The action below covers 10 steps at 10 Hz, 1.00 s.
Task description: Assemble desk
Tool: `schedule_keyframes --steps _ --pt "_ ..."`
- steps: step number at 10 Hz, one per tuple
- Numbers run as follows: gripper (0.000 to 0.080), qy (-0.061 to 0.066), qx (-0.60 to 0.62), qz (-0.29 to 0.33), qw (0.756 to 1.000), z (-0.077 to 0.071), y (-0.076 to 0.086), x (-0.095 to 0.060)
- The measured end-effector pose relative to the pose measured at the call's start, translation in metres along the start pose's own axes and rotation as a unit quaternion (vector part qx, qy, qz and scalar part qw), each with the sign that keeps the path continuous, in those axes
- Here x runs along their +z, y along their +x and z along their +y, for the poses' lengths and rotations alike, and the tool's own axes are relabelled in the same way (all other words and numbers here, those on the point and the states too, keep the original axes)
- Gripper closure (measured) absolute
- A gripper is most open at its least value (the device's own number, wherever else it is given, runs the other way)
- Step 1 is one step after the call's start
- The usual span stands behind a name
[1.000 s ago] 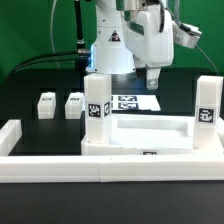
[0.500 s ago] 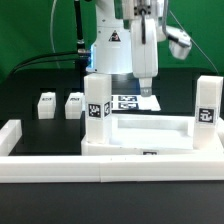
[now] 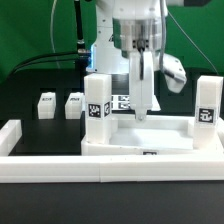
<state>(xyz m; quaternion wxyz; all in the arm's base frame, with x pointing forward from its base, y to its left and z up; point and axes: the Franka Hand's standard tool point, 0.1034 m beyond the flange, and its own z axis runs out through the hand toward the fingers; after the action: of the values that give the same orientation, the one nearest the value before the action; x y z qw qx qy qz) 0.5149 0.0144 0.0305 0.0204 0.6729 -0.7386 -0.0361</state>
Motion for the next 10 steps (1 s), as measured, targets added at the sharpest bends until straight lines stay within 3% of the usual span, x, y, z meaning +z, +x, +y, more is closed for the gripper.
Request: schedule_keyframes --steps 4,6,8,9,10 --pt "0.0151 -0.016 -0.004 0.012 1.0 0.008 -0.005 0.022" --pt "0.0151 -0.016 -0.007 0.012 1.0 0.006 -0.006 0.022" --pt "0.0393 -0.016 -0.011 0.012 1.0 0.006 -0.006 0.022" --pt "0.0393 -0.016 -0.011 0.012 1.0 0.007 -0.006 0.022" --pt "0.0588 -0.016 -0.013 0.012 1.0 0.007 -0.006 0.023"
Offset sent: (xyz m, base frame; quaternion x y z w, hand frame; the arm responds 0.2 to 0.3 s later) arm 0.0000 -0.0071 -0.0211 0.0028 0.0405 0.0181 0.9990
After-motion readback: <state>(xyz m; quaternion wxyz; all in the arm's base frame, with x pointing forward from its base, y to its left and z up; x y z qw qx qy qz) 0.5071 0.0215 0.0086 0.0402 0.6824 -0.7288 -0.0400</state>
